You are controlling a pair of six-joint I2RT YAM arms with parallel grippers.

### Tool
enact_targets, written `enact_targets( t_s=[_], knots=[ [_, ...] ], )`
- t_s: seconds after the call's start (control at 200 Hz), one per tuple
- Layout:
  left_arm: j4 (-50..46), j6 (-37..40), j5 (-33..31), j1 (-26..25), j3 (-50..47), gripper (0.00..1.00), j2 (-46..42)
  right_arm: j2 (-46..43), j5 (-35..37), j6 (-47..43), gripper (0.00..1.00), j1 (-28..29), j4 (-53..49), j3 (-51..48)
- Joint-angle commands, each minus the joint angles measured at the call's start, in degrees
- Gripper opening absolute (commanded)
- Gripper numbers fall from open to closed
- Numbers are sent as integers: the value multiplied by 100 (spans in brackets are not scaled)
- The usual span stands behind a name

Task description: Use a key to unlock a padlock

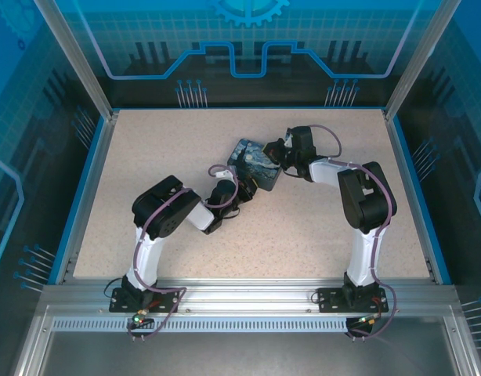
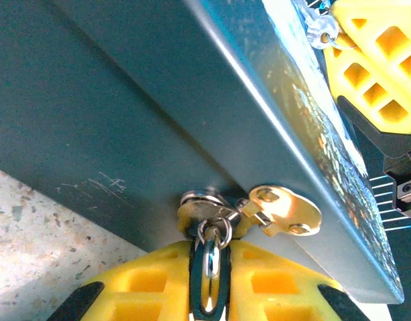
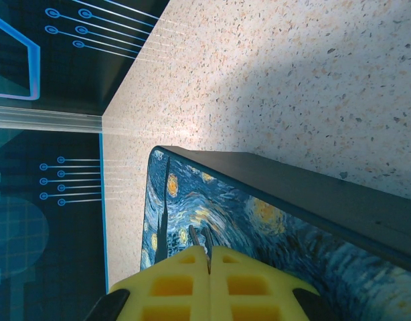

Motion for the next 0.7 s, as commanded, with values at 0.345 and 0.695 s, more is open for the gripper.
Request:
enact_targets(
  t_s=[0.345, 0.695],
  knots=[
    [-2658, -35, 701, 17, 237, 0, -576, -99, -598, 80, 0, -113, -767, 42],
    [-3672, -173, 1406, 170, 313, 0, -1332, -1437, -1135, 86, 0, -152, -623, -343]
  ],
)
